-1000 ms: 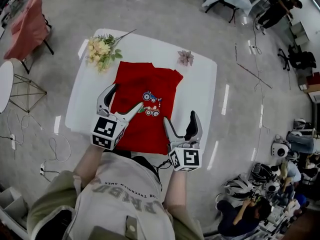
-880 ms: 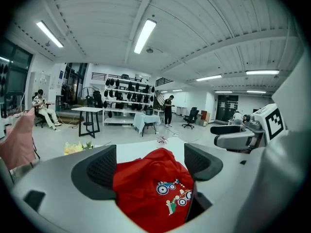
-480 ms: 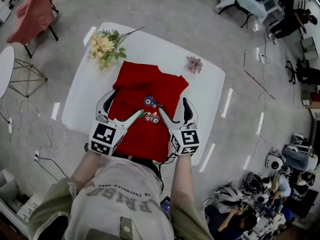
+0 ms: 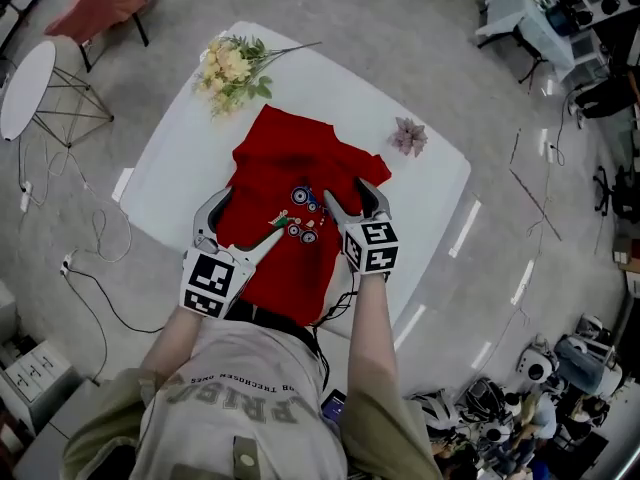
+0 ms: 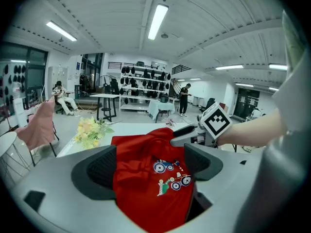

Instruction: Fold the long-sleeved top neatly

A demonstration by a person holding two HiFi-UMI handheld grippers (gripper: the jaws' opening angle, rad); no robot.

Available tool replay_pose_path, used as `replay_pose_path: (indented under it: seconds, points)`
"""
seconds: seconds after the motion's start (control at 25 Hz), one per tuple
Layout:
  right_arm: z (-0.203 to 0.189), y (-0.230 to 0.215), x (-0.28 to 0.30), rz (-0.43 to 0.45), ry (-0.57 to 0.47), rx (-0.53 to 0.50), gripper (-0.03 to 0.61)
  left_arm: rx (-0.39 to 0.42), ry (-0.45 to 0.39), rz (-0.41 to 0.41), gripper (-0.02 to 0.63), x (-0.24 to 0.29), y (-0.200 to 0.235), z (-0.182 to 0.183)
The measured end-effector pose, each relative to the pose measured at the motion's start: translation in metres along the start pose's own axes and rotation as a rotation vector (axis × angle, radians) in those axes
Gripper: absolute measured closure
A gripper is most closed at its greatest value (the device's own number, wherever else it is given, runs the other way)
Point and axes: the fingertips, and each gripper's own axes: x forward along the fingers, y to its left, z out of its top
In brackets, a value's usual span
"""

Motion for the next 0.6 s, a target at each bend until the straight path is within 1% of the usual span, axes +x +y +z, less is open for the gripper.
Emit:
replay_pose_path:
  seconds: [0.12, 0.2, 0.28, 0.32, 0.4, 0.52, 0.6]
  points:
    - [-0.007, -0.005, 0.010, 0.016, 0.053, -0.031, 0.299, -0.015, 0.009, 0.030, 0.198, 0.001, -0.007, -0.006]
    - [-0.012, -0.008, 0.013, 0.015, 0.080, -0.053, 0.412, -0.022, 0.013, 0.044, 0.198, 0.002, -0.010, -0.009]
    - [-0.015, -0.010, 0.014, 0.013, 0.099, -0.083, 0.447, -0.026, 0.019, 0.058, 0.198, 0.004, -0.013, -0.013]
    - [-0.015, -0.010, 0.013, 0.013, 0.100, -0.102, 0.521, -0.027, 0.024, 0.065, 0.198, 0.005, -0.015, -0.016]
    - [-0.011, -0.009, 0.010, 0.029, 0.085, -0.135, 0.564, -0.028, 0.036, 0.078, 0.198, 0.007, -0.017, -0.021]
    - [-0.004, 0.001, 0.003, 0.080, 0.059, -0.201, 0.574, -0.034, 0.054, 0.089, 0.198, 0.012, -0.020, -0.030]
    - [-0.001, 0.007, -0.002, 0.095, 0.054, -0.256, 0.574, -0.038, 0.066, 0.093, 0.198, 0.012, -0.023, -0.035]
